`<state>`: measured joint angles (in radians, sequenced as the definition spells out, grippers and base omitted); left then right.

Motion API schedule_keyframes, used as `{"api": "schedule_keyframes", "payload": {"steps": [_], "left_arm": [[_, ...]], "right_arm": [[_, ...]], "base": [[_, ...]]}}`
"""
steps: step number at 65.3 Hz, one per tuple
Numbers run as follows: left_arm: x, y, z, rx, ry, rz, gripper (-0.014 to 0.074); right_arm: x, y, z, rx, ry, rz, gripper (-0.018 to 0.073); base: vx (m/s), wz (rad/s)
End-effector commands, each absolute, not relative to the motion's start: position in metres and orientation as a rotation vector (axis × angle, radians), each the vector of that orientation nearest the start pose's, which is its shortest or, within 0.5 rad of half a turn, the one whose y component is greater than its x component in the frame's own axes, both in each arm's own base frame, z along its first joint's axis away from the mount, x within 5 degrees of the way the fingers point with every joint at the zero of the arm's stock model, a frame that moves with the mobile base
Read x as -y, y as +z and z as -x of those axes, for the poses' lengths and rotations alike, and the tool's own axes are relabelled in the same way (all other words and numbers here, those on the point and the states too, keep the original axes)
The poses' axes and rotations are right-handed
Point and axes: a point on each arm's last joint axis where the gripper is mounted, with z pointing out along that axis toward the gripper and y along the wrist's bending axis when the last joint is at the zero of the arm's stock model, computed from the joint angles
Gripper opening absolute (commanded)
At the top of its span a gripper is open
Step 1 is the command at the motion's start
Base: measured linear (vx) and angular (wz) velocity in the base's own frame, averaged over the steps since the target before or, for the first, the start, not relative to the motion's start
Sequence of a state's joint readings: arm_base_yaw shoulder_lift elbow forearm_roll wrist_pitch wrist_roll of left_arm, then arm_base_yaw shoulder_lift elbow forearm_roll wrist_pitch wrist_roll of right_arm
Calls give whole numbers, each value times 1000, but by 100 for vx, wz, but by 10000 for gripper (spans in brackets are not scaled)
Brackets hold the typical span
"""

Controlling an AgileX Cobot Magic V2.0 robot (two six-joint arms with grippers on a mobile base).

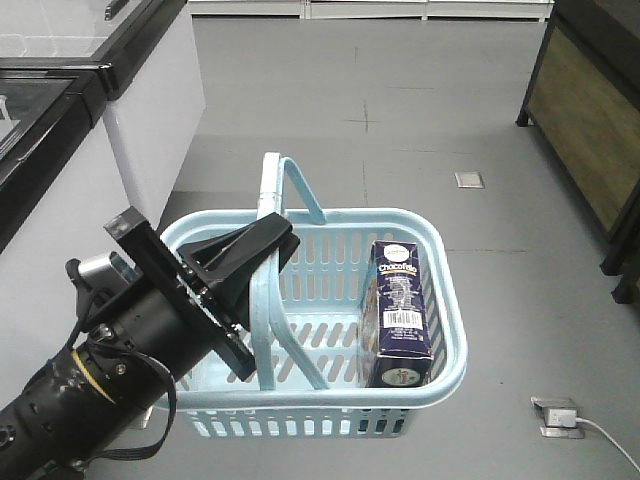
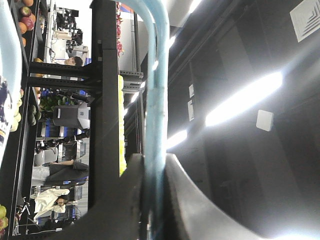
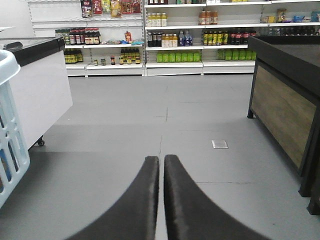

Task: Left arm holds basket, right arm returns cookies
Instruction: 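Hold the basket steady with the left gripper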

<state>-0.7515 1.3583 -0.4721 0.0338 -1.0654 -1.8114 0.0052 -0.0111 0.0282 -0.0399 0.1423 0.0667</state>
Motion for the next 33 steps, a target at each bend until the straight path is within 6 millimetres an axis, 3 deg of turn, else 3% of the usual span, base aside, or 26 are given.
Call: {"api": "schedule_keyframes", "payload": {"steps": [1,33], "left_arm": [[173,298,-179,-1246,-2250,670,-3],[174,297,-178,-1261,-2253,648,-3]], "right_arm": [[0,193,-57,-1576,9,-13,-6],[0,193,-57,-1576,9,-13,-6]], "base": [[0,0],[0,0]]}}
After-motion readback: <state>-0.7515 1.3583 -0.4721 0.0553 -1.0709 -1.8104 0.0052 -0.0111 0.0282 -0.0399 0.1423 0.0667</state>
